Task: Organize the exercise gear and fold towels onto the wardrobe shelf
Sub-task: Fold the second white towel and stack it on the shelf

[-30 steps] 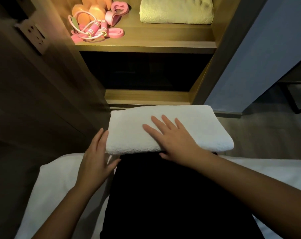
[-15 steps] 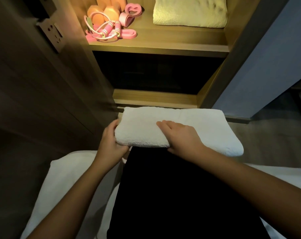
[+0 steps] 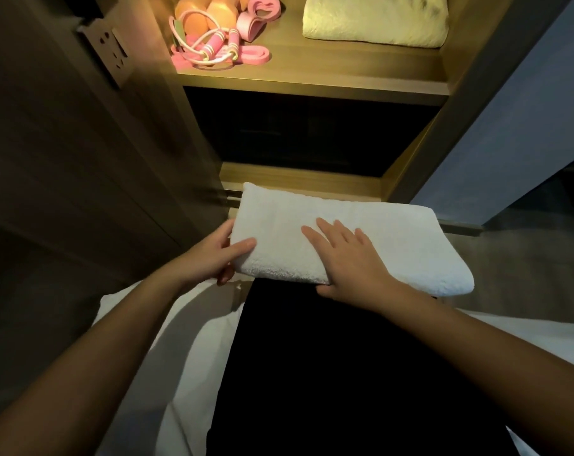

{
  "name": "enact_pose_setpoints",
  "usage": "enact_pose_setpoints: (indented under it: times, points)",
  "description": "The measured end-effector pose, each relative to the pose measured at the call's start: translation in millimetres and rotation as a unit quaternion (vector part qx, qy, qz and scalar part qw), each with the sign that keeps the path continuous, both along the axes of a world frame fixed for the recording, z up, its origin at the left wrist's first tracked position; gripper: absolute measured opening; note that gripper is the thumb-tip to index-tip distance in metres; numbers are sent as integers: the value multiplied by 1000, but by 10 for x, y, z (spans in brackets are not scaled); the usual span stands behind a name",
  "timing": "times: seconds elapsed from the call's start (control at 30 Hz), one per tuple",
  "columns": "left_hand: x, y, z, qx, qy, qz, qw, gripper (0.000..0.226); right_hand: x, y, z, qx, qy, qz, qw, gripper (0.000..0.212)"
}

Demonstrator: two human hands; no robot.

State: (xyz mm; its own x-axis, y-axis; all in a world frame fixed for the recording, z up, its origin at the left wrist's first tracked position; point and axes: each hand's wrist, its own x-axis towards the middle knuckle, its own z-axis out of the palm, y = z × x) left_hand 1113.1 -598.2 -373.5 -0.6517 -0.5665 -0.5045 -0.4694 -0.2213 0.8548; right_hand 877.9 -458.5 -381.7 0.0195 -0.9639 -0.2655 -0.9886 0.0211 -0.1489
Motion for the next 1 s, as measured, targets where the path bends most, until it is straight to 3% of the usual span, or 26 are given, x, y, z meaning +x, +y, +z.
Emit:
enact_pose_setpoints:
  times: [0.13,0.2,0.27,0.3,0.37,0.43,0.5,0.67,0.87,1.0]
  points:
    - [-124,174,-25,-87,-148,130,977,33,24,11,-18,5,17,7,1000,108]
    - [-188,257,18,-271,-207,121,932,26,45,26,-21,-3,33,11,999,110]
    - [-306,363,118,-483,-148,43,862,45,67,55,-27,-17,44,12,999,112]
    - [-378,430,141,-526,-122,-37,841,56,72,81,-30,-27,50,12,998,111]
    - [-497,595,52,-541,-165,-201,800,75,24,152,-24,-36,66,9,997,108]
    - [-513,658,-117,-543,-243,-256,762,89,-131,267,-15,-28,78,-9,997,102]
    - [-500,601,-188,-559,-260,-235,752,90,-355,425,-11,-13,73,-50,996,90]
    - [-564,494,-137,-572,-190,-233,763,82,-632,615,22,-57,14,-78,995,58]
    - [-451,500,-143,-569,-190,-220,769,83,-695,592,13,-29,15,-71,997,61]
    - [-458,468,-70,-593,-142,-212,764,75,-756,577,80,-94,-24,-64,993,51]
